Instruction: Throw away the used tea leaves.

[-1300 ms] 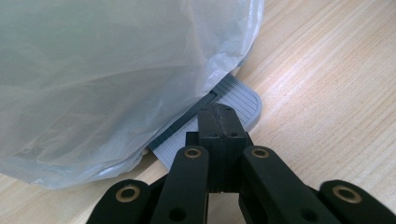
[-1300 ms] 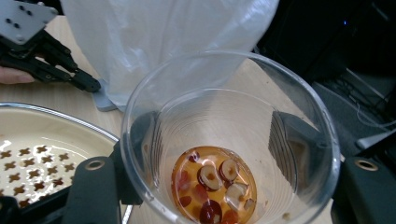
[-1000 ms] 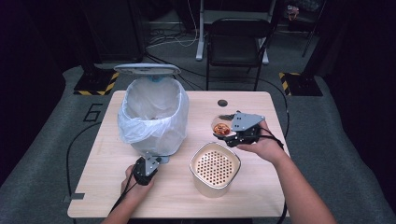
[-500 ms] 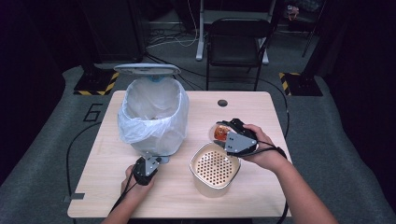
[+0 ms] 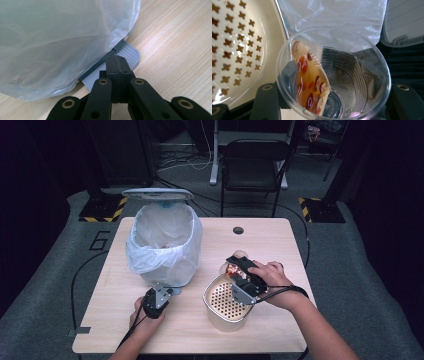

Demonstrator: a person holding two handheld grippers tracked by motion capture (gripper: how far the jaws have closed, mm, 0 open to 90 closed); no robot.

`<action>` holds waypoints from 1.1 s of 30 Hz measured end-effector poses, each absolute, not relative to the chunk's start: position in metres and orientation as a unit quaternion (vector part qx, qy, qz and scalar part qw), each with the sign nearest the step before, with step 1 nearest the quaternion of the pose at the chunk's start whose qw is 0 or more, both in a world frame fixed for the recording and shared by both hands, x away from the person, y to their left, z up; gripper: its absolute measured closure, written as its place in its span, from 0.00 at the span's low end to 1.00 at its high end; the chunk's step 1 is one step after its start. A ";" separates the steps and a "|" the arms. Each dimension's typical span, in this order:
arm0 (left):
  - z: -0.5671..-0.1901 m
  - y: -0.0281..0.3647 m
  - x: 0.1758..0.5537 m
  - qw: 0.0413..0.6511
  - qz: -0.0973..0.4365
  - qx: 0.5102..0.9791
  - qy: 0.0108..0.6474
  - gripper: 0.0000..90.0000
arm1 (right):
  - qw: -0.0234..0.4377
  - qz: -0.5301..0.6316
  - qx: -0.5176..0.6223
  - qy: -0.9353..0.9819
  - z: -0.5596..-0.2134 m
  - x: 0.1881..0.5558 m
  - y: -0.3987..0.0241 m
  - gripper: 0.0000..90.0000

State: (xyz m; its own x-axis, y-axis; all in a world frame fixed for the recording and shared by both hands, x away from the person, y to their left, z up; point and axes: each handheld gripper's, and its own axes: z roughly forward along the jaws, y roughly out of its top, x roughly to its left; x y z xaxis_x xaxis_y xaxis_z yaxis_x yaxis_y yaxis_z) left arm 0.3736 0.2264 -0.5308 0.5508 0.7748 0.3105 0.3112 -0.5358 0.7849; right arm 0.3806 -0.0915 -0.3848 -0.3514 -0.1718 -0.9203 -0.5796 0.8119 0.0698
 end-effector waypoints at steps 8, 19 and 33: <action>-0.531 0.226 0.373 0.348 0.333 0.808 0.338 1.00 | 0.571 0.115 -0.312 0.751 -0.398 0.371 -0.085 0.43; -0.531 0.226 0.374 0.346 0.335 0.809 0.336 1.00 | 0.649 0.024 -0.404 0.645 -0.418 0.357 -0.084 0.43; -0.530 0.227 0.373 0.344 0.332 0.812 0.334 1.00 | 0.641 0.018 -0.422 0.641 -0.419 0.357 -0.086 0.42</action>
